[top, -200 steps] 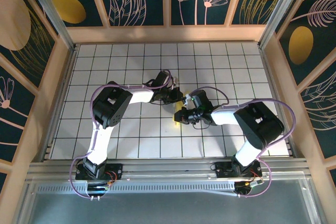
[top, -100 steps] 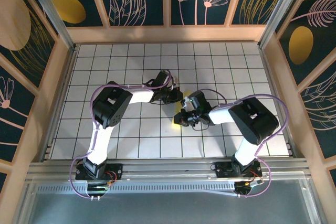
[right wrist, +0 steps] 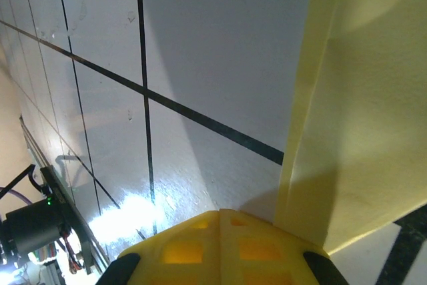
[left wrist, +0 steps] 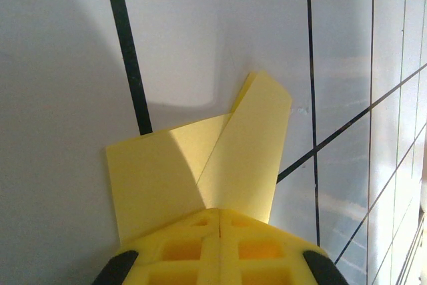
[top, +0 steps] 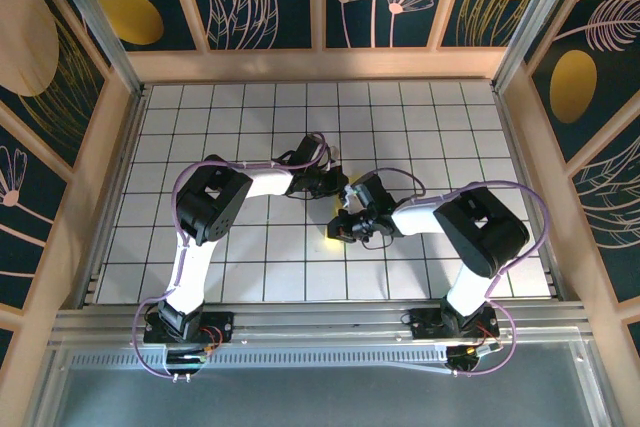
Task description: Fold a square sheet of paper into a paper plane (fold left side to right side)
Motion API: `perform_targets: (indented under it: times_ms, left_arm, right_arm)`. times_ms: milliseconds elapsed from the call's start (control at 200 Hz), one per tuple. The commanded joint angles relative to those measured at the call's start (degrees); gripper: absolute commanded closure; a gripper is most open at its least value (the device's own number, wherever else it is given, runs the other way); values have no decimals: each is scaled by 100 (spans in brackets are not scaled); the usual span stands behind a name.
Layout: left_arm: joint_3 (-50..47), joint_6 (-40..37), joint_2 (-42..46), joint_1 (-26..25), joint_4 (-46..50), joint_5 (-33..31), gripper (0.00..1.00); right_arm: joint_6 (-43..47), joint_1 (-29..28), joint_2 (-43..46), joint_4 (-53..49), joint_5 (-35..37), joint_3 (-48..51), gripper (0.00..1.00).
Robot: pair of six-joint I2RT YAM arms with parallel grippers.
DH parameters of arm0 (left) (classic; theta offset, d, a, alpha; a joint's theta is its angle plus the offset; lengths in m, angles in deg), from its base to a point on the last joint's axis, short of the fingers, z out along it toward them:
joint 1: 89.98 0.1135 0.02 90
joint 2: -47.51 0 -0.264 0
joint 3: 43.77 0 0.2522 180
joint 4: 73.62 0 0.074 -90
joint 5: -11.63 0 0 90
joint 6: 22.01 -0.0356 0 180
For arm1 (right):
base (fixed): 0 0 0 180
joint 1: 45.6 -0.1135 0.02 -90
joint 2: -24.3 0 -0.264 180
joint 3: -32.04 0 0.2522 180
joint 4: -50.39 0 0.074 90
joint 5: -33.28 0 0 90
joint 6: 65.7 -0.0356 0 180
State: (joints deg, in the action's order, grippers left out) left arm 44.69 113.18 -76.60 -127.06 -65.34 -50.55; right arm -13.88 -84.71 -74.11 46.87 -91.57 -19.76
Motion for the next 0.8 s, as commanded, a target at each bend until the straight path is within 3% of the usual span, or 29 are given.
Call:
perform_targets:
  times_ms: [0,295,395,540,671,796]
  left_arm:
    - [-122,-115,-359,105,655,-619,100]
    - [-205,177,-178,109,114,-172,100]
    - [-61,211,-10,107,-59,60,91]
    - [175,203,394,264,-131,168,71]
    - [77,170,932,560,-146,-3,62]
    - [-469,217,1557,907,-348,-237,59]
  right_arm:
    - [123,-254,-145,-953,101,139,100]
    - [379,-85,694,-1007,-243,80,100]
    - [513,161,1186,-1225,-125,-29,100]
    - [789,607,1824,-1911,783,-230,81]
    - [924,721,2041,-2768,2223,-695,63]
    - [862,591,1698,-3313,3160,-1340,56]
